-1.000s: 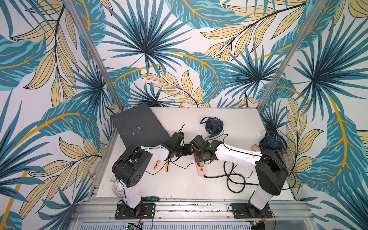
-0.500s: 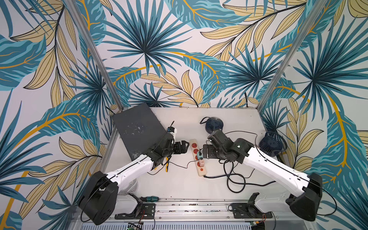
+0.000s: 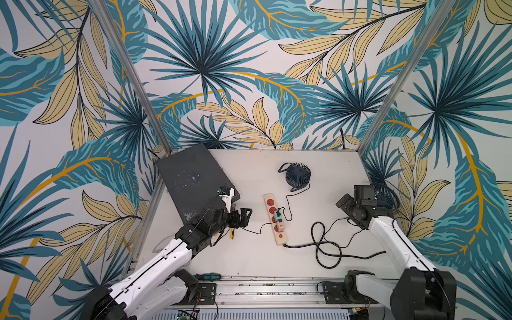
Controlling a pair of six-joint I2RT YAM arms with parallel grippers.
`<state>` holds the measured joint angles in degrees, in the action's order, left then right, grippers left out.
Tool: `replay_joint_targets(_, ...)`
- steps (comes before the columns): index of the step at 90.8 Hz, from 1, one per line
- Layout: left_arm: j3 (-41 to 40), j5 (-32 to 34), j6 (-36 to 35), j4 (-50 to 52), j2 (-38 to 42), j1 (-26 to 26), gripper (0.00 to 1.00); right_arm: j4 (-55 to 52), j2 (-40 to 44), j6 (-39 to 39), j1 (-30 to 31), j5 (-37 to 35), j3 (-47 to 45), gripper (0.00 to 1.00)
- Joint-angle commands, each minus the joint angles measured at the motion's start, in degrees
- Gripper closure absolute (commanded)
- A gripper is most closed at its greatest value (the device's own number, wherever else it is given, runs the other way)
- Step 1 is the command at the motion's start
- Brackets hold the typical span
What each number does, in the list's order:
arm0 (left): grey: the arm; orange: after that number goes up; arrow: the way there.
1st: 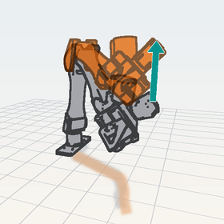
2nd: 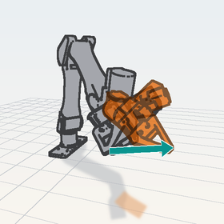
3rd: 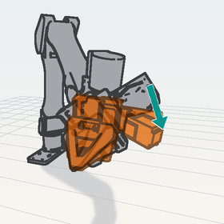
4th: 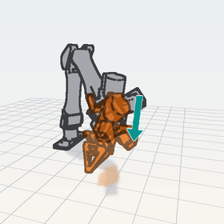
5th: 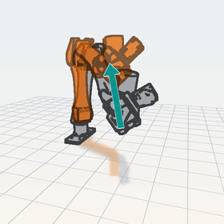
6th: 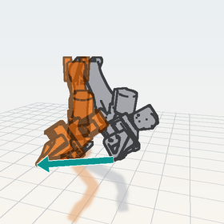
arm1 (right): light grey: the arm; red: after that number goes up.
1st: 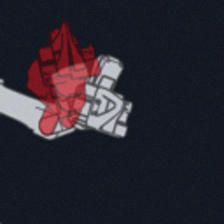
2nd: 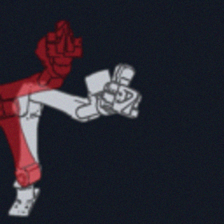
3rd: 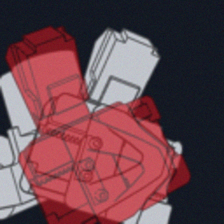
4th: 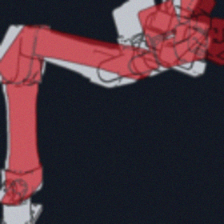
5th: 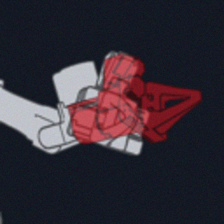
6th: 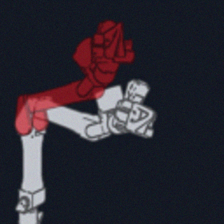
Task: Plug the desk fan into the power strip
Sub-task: Pick up the plug from the center of the board.
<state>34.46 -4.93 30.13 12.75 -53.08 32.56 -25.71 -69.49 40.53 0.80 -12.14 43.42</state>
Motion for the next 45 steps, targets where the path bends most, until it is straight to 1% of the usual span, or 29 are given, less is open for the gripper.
replay_joint_targets(1,-0.94,0.54,-1.33,1.97,1.72,0.03,0.02,6.25,-4.91,-4.89,-4.58,-0.40,0.49,0.00)
replay_joint_targets(13,-1.06,0.55,-1.73,2.33,1.51,-0.04,0.02,7.88,-13.34,-7.82,-7.64,0.80,3.45,0.00)
replay_joint_targets(29,-0.89,0.30,-1.92,2.34,1.33,-0.03,0.02,7.79,-22.14,-11.33,-9.20,-2.24,8.47,0.01)
replay_joint_targets(37,-0.88,0.46,-2.06,2.53,1.32,-0.03,0.02,8.09,-25.19,-12.24,-9.82,-1.39,10.12,0.06)
replay_joint_targets(45,-0.97,0.40,-2.16,2.62,1.10,-0.04,0.02,8.03,-28.14,-13.18,-9.85,-0.34,11.34,0.13)
